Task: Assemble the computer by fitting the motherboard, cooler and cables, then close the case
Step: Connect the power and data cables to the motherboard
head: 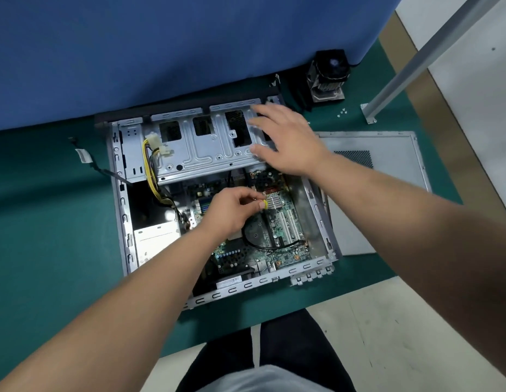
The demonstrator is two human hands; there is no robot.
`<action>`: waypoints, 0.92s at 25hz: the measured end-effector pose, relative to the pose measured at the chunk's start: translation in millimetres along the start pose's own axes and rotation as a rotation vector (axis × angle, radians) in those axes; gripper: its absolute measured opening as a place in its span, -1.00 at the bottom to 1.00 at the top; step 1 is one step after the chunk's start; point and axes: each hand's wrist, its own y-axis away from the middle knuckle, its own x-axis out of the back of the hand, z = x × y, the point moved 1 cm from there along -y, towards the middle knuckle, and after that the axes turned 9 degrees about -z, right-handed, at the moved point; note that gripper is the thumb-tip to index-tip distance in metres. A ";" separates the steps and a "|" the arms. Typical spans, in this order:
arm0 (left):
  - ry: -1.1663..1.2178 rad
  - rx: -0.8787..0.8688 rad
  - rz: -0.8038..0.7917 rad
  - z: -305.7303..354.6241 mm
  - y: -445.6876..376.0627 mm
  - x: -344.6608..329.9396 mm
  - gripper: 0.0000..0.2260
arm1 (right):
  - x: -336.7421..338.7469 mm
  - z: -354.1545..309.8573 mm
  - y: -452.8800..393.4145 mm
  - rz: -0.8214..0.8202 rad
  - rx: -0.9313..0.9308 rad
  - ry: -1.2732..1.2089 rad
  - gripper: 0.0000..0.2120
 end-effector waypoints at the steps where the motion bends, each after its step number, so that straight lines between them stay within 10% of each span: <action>1: -0.028 0.002 -0.008 -6.3 -2.5 -2.1 -0.88 | -1.9 1.3 -14.2 -0.025 0.028 0.070 -0.39; 16: -0.217 -0.090 -0.118 -15.4 -43.7 -27.7 -0.80 | -22.7 14.7 -43.1 0.054 0.067 0.164 -0.35; 23: -0.377 -0.143 0.100 -8.7 -66.3 -35.9 -0.87 | -21.8 10.9 -43.1 0.056 0.042 0.111 -0.35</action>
